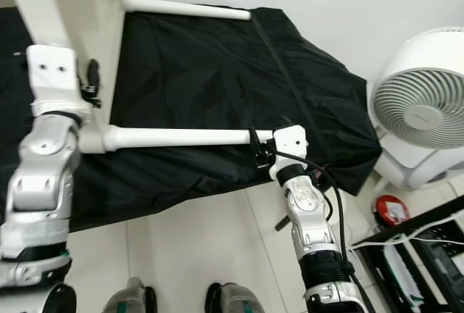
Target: Building children table
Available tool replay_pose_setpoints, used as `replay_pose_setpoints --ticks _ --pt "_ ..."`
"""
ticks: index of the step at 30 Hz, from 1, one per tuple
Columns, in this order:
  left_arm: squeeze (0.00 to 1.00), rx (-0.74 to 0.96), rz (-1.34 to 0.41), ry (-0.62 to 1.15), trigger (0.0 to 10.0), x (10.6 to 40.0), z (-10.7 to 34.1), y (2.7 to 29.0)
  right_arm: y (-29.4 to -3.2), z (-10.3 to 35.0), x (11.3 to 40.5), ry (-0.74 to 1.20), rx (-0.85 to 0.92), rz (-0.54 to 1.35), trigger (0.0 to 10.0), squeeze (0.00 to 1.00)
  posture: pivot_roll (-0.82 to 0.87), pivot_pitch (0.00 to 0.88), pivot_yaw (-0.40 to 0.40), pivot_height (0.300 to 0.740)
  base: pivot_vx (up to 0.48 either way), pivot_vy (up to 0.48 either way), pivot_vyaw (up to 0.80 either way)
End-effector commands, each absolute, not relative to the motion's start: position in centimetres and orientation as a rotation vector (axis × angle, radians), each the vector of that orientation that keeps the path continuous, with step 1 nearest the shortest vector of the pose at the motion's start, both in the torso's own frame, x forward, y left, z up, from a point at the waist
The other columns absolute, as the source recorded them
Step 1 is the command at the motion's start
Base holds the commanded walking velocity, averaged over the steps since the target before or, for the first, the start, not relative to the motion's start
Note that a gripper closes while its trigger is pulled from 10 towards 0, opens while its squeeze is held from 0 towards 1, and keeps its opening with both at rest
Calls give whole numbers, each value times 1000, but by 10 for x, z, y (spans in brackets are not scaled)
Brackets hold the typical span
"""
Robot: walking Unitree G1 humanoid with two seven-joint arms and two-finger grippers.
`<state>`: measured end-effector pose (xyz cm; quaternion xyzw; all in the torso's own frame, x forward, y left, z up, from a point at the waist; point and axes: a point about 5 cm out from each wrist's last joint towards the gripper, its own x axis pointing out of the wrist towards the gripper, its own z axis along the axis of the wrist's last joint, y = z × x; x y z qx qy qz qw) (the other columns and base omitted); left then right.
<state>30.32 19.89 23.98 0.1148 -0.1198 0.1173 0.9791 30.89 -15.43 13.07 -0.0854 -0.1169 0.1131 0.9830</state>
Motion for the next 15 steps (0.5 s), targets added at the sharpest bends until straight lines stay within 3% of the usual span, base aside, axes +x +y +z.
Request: replay_pose_setpoints --ticks 1,8,13,14,15 --pt "0 270 498 -285 0 287 252 235 -158 131 310 -236 -172 229 10000 0 120 49 -152 740 0 0 0" --pt "0 310 552 -288 0 265 256 250 -157 134 316 -241 -189 253 10000 0 130 68 -168 740 0 0 0" --pt "0 362 437 -333 0 263 254 254 -156 134 318 -238 -189 261 10000 0 138 84 -175 740 0 0 0" --pt "0 388 390 -340 10000 265 251 257 -155 133 318 -238 -190 264 10000 0 139 85 -173 740 0 0 0" --pt "0 399 351 -340 10000 266 248 259 -155 133 318 -238 -192 267 10000 0 142 87 -172 740 0 0 0"
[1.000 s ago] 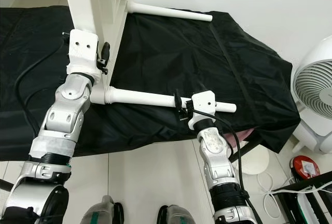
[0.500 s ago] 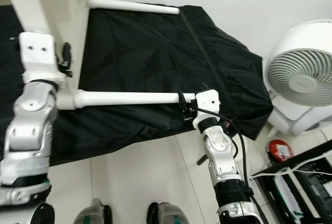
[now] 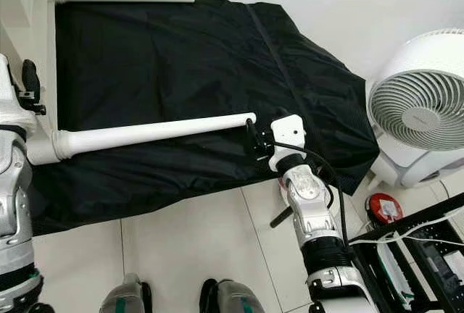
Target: Building children table
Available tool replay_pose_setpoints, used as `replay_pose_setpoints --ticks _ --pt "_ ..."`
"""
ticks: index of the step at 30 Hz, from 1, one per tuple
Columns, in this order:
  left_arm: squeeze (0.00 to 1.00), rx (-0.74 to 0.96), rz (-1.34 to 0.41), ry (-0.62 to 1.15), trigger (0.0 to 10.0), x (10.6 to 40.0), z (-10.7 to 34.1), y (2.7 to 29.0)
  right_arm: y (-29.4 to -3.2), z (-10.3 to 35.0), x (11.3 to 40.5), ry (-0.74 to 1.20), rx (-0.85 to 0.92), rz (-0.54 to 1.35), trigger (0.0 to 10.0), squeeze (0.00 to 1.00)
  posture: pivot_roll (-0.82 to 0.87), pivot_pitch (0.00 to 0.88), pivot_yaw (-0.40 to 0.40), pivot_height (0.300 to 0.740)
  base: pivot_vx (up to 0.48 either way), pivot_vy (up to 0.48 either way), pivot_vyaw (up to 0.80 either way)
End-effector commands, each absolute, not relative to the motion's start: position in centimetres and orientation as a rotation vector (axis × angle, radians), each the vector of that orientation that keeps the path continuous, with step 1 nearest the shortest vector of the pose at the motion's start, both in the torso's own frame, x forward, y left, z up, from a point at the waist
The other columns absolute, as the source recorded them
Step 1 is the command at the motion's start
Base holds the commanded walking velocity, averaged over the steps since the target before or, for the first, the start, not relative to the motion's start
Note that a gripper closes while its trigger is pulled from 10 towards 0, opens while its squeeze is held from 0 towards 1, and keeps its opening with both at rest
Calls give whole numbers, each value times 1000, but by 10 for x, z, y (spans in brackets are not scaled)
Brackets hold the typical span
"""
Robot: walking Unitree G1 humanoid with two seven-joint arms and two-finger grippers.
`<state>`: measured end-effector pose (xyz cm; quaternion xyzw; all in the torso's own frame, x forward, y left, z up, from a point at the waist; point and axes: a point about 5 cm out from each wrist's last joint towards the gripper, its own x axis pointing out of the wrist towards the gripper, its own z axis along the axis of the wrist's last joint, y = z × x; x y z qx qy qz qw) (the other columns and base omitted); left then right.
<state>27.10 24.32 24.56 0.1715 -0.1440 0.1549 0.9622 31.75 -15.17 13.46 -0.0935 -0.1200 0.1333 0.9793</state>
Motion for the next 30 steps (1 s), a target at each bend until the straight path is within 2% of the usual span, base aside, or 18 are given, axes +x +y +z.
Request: replay_pose_setpoints --ticks 1,6,7,8,9,13,14,15,19,25,30 --pt "0 399 351 -340 10000 266 248 259 -155 133 318 -238 -192 267 10000 0 142 87 -172 740 0 0 0" --pt "0 433 206 -336 10000 275 242 255 -154 131 318 -235 -195 272 10000 0 140 88 -159 740 0 0 0" --pt "537 443 135 -325 10000 279 239 252 -154 130 317 -234 -198 276 10000 0 132 87 -146 740 0 0 0" --pt "537 443 135 -325 10000 279 239 252 -154 130 317 -234 -198 276 10000 0 132 87 -146 740 0 0 0" --pt "1000 437 122 -319 10000 279 239 252 -155 130 317 -236 -204 278 10000 0 127 88 -138 740 0 0 0" --pt "1000 434 116 -314 10000 279 239 252 -156 129 316 -238 -208 279 10000 0 123 87 -133 740 0 0 0" --pt "600 452 44 -322 10000 279 240 238 -160 128 314 -238 -217 269 10000 0 110 89 -113 740 0 0 0" --pt "0 467 9 -331 10000 278 240 230 -161 126 312 -235 -224 269 10000 0 109 89 -110 740 0 0 0" --pt "0 474 -16 -346 10000 277 239 225 -162 124 310 -231 -235 272 10000 0 109 89 -110 740 0 0 0" --pt "0 420 131 -386 10000 263 234 223 -162 123 312 -228 -213 258 10000 0 124 85 -108 740 0 0 0" --pt "0 391 140 -395 10000 259 233 224 -159 123 313 -227 -210 269 10000 0 138 86 -116 740 0 0 0"
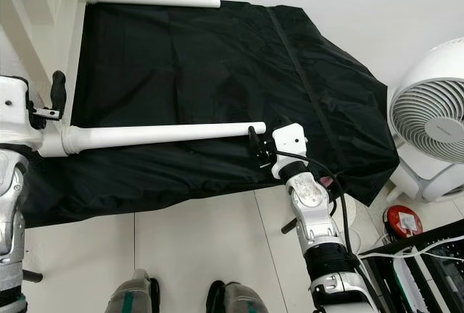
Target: Building children table
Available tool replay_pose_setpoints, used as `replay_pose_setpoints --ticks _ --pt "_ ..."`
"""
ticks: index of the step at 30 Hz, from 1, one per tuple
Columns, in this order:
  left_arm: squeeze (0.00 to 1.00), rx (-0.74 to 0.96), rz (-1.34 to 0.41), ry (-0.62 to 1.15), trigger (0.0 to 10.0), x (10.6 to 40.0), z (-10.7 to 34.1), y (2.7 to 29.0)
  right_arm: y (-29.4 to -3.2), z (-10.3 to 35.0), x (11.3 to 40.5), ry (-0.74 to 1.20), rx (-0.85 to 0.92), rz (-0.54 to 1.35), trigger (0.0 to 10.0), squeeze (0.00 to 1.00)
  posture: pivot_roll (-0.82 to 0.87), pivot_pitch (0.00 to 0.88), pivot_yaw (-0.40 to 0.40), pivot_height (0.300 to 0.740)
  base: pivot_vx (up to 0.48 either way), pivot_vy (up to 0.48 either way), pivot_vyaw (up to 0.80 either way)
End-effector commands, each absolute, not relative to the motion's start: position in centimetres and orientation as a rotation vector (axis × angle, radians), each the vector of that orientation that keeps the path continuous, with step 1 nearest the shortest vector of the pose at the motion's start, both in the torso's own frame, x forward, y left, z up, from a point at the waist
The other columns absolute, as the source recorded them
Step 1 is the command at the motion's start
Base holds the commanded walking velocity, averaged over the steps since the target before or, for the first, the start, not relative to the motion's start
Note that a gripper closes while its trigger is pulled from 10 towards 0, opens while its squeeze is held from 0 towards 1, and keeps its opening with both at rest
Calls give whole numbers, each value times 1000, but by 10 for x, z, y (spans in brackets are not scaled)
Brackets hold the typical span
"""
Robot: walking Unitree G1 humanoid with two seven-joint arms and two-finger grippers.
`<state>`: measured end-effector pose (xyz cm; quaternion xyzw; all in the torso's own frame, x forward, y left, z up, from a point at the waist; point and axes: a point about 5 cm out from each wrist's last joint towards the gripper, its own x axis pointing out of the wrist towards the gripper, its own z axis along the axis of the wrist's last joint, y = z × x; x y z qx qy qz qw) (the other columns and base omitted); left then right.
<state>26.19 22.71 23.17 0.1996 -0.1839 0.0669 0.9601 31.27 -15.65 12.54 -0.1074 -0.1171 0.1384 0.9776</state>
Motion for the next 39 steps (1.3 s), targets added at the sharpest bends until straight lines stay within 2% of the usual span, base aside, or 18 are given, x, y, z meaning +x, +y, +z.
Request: replay_pose_setpoints --ticks 1,11,20,23,34,39 --pt "0 391 140 -395 10000 259 233 224 -159 123 313 -227 -210 269 10000 0 138 86 -116 740 0 0 0" --pt "0 395 162 -422 10000 233 239 226 -138 119 317 -218 -192 349 10000 0 221 100 -158 740 0 0 0" --pt "0 406 163 -437 10000 220 242 223 -130 119 321 -216 -181 374 10000 0 242 101 -163 740 0 0 0" --pt "0 457 149 -466 10000 210 245 219 -127 119 323 -218 -176 383 10000 0 265 104 -167 740 0 0 0" --pt "0 486 89 -561 10000 188 247 196 -125 114 324 -205 -169 395 10000 0 287 109 -171 740 0 0 0" --pt "0 503 8 -537 10000 186 239 190 -125 112 324 -199 -174 400 10000 0 283 110 -171 740 0 0 0"
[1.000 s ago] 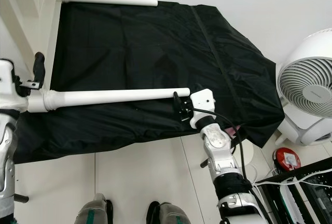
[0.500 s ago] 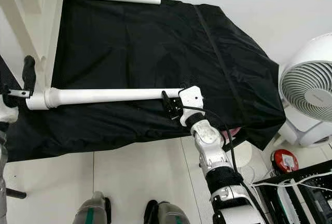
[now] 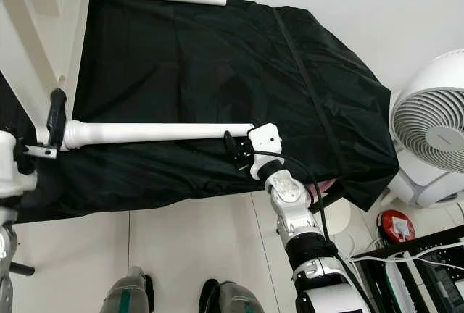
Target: Building children table
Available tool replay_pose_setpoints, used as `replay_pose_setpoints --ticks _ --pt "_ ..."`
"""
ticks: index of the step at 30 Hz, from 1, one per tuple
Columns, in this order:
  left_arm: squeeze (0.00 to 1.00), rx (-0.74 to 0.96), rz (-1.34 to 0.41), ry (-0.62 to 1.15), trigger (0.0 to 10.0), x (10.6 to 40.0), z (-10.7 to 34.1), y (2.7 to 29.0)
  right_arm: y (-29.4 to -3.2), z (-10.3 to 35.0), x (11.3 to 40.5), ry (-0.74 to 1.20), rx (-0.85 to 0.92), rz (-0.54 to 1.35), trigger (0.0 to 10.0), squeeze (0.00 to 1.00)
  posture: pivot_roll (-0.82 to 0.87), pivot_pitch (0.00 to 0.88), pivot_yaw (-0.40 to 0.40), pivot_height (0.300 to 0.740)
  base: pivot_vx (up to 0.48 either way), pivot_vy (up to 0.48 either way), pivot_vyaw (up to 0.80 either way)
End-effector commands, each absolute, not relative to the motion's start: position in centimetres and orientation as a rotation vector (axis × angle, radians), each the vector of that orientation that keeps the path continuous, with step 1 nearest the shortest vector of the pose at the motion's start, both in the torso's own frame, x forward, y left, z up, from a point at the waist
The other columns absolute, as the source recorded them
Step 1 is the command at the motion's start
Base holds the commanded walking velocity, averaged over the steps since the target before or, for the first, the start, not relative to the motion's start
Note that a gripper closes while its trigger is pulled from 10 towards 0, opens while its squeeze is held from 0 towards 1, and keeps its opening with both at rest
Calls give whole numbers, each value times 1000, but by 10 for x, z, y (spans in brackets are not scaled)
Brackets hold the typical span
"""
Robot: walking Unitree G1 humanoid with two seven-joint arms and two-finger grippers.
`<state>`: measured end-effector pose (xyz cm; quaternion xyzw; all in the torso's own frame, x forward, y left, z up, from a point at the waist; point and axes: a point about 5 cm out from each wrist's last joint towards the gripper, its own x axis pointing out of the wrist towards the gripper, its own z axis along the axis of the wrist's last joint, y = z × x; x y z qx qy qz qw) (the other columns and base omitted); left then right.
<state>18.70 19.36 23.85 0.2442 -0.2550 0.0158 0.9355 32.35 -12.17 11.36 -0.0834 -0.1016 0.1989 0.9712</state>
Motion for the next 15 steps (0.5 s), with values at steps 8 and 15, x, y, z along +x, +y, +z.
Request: replay_pose_setpoints --ticks 8,15 --pt "0 595 -206 -461 10000 193 218 193 -128 110 326 -194 -165 374 10000 0 279 89 -143 740 0 0 0" --pt "0 558 -348 -299 10000 216 186 186 -131 110 328 -183 -113 329 10000 0 238 60 -102 740 0 0 0"
